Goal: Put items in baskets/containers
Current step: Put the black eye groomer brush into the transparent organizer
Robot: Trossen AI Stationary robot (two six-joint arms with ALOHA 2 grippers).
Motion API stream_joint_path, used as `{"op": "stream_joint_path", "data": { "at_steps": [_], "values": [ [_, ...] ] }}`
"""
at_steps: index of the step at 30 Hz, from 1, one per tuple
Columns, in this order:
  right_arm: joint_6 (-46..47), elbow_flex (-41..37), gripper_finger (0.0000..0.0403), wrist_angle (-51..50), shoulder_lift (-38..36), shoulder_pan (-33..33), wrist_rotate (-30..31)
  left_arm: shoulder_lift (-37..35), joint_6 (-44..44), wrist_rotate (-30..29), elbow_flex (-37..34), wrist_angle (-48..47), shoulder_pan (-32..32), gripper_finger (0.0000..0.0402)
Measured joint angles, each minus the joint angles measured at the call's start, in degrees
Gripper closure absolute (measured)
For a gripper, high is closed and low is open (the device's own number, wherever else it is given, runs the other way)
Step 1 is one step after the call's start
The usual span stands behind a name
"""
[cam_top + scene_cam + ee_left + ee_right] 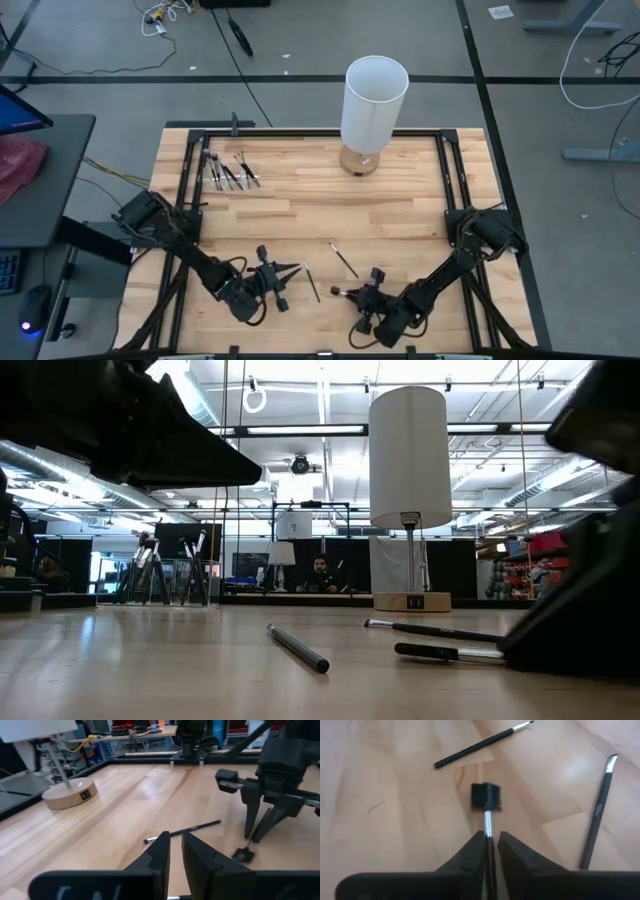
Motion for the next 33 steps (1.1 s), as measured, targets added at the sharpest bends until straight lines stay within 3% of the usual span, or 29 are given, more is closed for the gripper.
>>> {"op": "stream_joint_path", "data": {
  "at_steps": [10,15,25,33],
  "values": [
    [-5.78,-0.05,0.0295,1.87,0.03,-5.37,-2.28,0.0,-0.85,-0.79,0.0,-0.07,3.13,0.0351],
    [-9.2,-0.31,0.0294,2.03,-0.11,-5.88,-3.74,0.0,-0.85,-0.79,0.0,-0.04,3.75,0.0351],
    [-11.81,-10.71,0.0298,24.24,-0.29,-5.25,-4.48,-0.02,-3.18,-0.79,-0.04,0.59,4.68,0.0351],
    [-11.01,-11.07,0.0298,24.72,-0.23,-4.17,-4.79,-0.02,-3.86,0.28,-0.04,0.5,4.66,0.0351]
  ]
}}
